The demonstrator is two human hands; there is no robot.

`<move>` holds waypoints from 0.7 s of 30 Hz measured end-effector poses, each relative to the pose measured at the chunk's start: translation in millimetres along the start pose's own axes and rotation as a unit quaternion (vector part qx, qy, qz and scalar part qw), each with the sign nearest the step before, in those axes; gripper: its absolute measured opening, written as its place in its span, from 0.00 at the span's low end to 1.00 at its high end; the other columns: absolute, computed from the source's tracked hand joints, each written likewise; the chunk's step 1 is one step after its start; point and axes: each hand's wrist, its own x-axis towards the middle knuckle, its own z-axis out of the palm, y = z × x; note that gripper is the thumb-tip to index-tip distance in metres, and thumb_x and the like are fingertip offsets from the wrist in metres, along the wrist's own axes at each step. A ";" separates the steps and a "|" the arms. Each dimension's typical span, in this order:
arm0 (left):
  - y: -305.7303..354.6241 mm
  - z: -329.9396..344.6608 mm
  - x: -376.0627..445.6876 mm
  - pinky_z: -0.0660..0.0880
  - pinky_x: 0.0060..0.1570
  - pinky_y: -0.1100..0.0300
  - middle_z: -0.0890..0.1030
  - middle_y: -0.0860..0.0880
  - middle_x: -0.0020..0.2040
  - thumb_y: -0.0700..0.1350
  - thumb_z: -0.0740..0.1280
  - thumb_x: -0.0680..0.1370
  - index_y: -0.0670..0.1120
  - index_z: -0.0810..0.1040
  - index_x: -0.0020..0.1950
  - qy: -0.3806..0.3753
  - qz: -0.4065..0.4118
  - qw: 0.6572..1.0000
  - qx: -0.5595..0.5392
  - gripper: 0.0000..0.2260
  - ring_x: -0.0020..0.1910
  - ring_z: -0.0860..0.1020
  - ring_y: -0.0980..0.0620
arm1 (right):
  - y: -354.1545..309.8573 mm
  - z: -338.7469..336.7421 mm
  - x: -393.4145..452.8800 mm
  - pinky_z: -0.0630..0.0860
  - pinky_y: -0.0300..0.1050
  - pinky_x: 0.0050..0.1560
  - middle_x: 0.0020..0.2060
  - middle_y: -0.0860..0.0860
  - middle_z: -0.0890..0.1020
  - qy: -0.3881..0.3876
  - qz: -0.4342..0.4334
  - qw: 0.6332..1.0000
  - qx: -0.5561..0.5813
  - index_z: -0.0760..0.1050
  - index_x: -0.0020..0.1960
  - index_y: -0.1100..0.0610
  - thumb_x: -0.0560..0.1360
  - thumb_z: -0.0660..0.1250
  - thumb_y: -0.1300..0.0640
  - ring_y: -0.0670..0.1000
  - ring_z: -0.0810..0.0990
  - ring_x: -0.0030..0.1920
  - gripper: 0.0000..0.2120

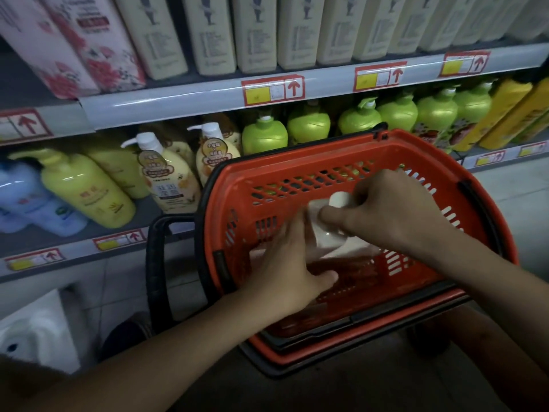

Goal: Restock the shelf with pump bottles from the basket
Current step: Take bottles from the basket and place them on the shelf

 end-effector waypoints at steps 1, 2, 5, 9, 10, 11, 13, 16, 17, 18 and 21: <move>0.6 0.2 2.8 0.68 0.69 0.56 0.65 0.61 0.72 0.52 0.75 0.70 0.60 0.55 0.76 0.025 0.011 1.000 0.010 0.41 0.73 0.65 0.59 | -7.6 -3.9 -4.0 0.62 0.42 0.26 0.17 0.54 0.72 0.016 -0.012 1.000 0.013 0.72 0.22 0.61 0.57 0.60 0.27 0.53 0.74 0.23 0.34; 0.1 -0.1 6.1 0.67 0.69 0.58 0.65 0.60 0.71 0.50 0.75 0.70 0.58 0.56 0.75 0.061 0.030 0.997 0.027 0.39 0.72 0.65 0.58 | -13.4 -7.2 -7.4 0.64 0.45 0.25 0.18 0.55 0.74 0.031 -0.017 0.999 0.029 0.75 0.24 0.61 0.57 0.60 0.27 0.53 0.75 0.23 0.35; 10.1 -8.9 12.4 0.76 0.60 0.53 0.74 0.55 0.65 0.48 0.74 0.66 0.56 0.65 0.72 0.139 0.041 0.989 -0.001 0.36 0.64 0.74 0.53 | -22.6 -18.6 -11.6 0.73 0.51 0.30 0.23 0.60 0.79 0.042 -0.006 0.993 0.110 0.79 0.29 0.64 0.64 0.66 0.29 0.58 0.79 0.27 0.35; 34.1 -43.0 29.6 0.80 0.42 0.60 0.81 0.52 0.53 0.41 0.76 0.62 0.49 0.71 0.64 0.126 -0.053 0.966 -0.218 0.31 0.49 0.82 0.58 | -16.9 -20.1 7.4 0.79 0.51 0.47 0.36 0.63 0.85 -0.043 -0.005 0.889 0.456 0.82 0.39 0.67 0.78 0.67 0.44 0.58 0.83 0.36 0.25; 39.7 -54.0 34.8 0.79 0.44 0.58 0.83 0.49 0.51 0.40 0.73 0.62 0.46 0.75 0.61 0.111 -0.070 0.946 -0.296 0.27 0.50 0.82 0.53 | -14.2 -16.5 12.2 0.78 0.52 0.51 0.40 0.63 0.85 -0.066 0.004 0.856 0.512 0.82 0.43 0.67 0.78 0.67 0.48 0.56 0.82 0.41 0.20; 45.8 -64.2 36.7 0.78 0.46 0.55 0.83 0.46 0.51 0.39 0.69 0.63 0.43 0.78 0.58 0.085 -0.082 0.917 -0.380 0.23 0.50 0.81 0.49 | -11.6 -12.2 15.0 0.77 0.53 0.54 0.44 0.63 0.84 -0.091 0.011 0.840 0.534 0.81 0.47 0.67 0.77 0.69 0.51 0.55 0.82 0.44 0.17; 51.8 -82.5 37.8 0.78 0.50 0.52 0.83 0.45 0.50 0.37 0.61 0.65 0.43 0.80 0.57 0.012 -0.088 0.854 -0.513 0.22 0.48 0.81 0.46 | -9.8 -4.3 17.4 0.77 0.57 0.56 0.50 0.62 0.84 -0.160 0.022 0.818 0.551 0.79 0.54 0.66 0.75 0.70 0.50 0.58 0.83 0.50 0.19; 58.2 -104.1 36.9 0.73 0.64 0.47 0.80 0.42 0.51 0.36 0.60 0.67 0.38 0.73 0.69 -0.078 -0.058 0.842 -0.531 0.29 0.52 0.77 0.44 | -14.8 -5.3 15.8 0.68 0.68 0.67 0.59 0.64 0.82 -0.235 0.029 0.783 0.575 0.79 0.62 0.61 0.71 0.71 0.47 0.66 0.80 0.60 0.25; 60.1 -108.3 37.0 0.68 0.70 0.43 0.78 0.41 0.55 0.36 0.61 0.67 0.38 0.69 0.73 -0.098 -0.044 0.842 -0.528 0.32 0.56 0.76 0.42 | -16.3 -7.6 15.9 0.69 0.66 0.67 0.60 0.64 0.81 -0.234 0.026 0.771 0.592 0.79 0.63 0.61 0.70 0.71 0.48 0.64 0.80 0.60 0.25; 60.4 -111.4 37.0 0.67 0.71 0.41 0.78 0.39 0.59 0.34 0.63 0.68 0.39 0.66 0.74 -0.098 -0.040 0.847 -0.521 0.33 0.61 0.76 0.39 | -18.5 -8.9 15.2 0.72 0.62 0.66 0.60 0.63 0.82 -0.228 0.026 0.757 0.612 0.79 0.63 0.61 0.71 0.70 0.50 0.62 0.80 0.60 0.24; 58.7 -120.6 30.8 0.72 0.68 0.44 0.80 0.41 0.65 0.34 0.67 0.70 0.45 0.71 0.71 -0.041 -0.034 0.910 -0.411 0.29 0.66 0.77 0.41 | -23.4 -6.0 8.7 0.74 0.57 0.63 0.61 0.62 0.82 -0.189 0.014 0.739 0.646 0.77 0.66 0.59 0.73 0.69 0.57 0.60 0.80 0.63 0.21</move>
